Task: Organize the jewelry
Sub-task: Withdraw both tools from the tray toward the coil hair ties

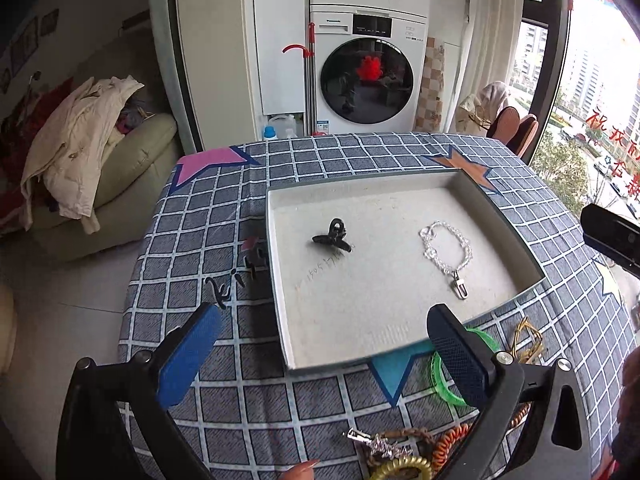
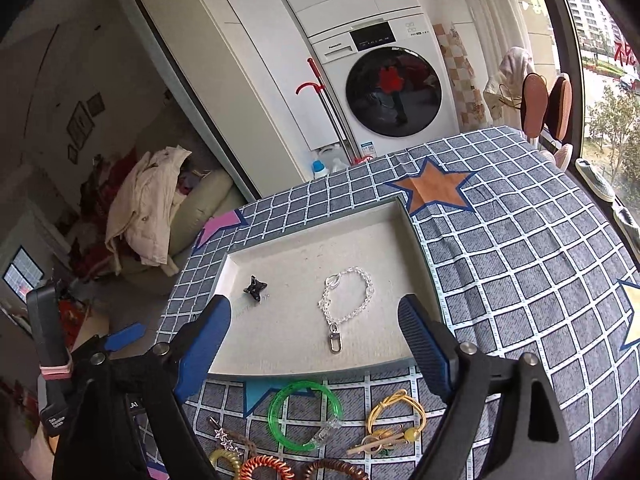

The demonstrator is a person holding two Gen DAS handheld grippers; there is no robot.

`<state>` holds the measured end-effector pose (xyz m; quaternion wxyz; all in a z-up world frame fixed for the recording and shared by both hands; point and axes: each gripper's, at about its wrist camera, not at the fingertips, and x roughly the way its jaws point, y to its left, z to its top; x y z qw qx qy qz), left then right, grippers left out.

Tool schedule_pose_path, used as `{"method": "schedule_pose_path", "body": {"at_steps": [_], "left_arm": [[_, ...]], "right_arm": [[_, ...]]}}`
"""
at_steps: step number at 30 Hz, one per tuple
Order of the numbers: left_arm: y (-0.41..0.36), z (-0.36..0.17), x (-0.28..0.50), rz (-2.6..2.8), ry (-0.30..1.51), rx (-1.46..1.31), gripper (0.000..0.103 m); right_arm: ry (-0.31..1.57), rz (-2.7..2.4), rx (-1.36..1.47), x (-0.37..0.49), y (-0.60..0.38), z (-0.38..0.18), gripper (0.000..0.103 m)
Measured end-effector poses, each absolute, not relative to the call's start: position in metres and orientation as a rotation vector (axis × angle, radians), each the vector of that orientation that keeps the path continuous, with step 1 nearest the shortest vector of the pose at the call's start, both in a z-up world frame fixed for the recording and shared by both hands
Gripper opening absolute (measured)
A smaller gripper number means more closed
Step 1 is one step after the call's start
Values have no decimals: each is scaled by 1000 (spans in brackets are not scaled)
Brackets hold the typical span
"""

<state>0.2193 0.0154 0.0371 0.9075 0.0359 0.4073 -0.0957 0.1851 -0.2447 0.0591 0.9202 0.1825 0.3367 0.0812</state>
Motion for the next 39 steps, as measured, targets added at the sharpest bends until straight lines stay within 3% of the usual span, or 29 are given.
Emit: {"method": "schedule_pose_path", "body": {"at_steps": [8, 18, 31, 39], "left_arm": [[35, 14, 176, -148, 874, 44, 103], [39, -33, 134, -134, 974, -5, 103], [34, -58, 128, -98, 1030, 14, 103], [30, -60, 127, -101, 1023, 34, 103]], "right_arm": [[799, 180, 323, 156, -242, 51, 88], [955, 147, 297, 120, -232, -8, 88], [1037, 33, 224, 113, -232, -43, 87], [1036, 40, 108, 120, -213, -46, 64]]}}
